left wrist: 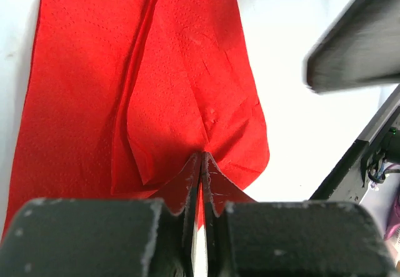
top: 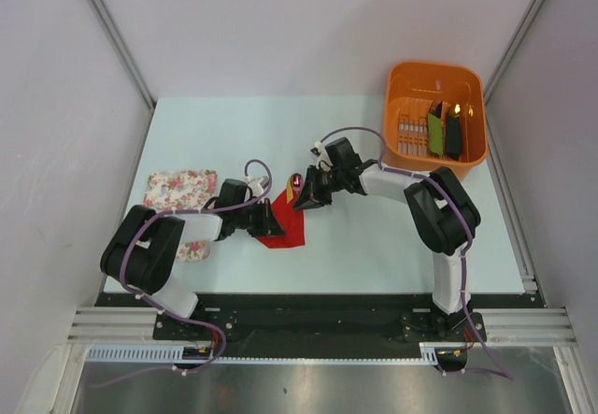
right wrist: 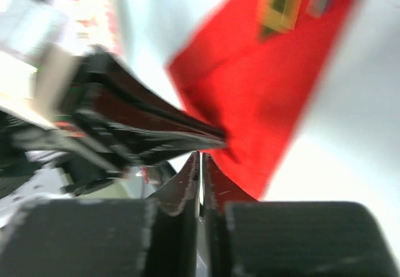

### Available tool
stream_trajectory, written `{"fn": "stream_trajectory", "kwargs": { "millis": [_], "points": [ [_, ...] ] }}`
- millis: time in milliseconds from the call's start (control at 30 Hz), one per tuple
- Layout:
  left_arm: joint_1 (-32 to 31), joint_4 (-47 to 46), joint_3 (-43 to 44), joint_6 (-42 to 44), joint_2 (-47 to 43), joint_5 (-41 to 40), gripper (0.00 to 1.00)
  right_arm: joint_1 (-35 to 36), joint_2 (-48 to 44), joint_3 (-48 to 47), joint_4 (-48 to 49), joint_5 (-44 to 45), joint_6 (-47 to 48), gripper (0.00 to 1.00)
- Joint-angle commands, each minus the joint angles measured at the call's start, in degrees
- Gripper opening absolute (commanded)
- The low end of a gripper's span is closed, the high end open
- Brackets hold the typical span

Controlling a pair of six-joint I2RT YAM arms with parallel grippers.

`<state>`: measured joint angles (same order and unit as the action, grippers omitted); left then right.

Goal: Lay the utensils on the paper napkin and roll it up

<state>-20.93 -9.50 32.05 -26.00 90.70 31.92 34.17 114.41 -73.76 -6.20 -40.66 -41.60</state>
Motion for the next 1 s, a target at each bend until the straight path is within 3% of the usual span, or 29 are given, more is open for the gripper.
{"fn": "stream_trajectory", "kwargs": {
  "millis": [0,300,700,967],
  "points": [
    [0.19,0.27,0.64,0.16,0.71,-2.04,0.08,0.72,-1.38,-1.48,-8.83,6.56,9.6,0.04],
    [0.19,-0.43,0.99,-0.54,0.18,-1.51,0.09,2.83,2.48,-1.74,-8.66,7.62,10.67,0.01],
    [0.19,-2.72,0.29,-1.95,-5.62,1.91,0.24,3.97,5.3,-3.24,-9.18,7.71,11.11,0.01],
    [0.36,-3.16,0.47,-1.95,-3.16,-0.19,0.31,3.97,4.86,-3.94,-9.71,7.53,11.11,0.03]
  ]
}}
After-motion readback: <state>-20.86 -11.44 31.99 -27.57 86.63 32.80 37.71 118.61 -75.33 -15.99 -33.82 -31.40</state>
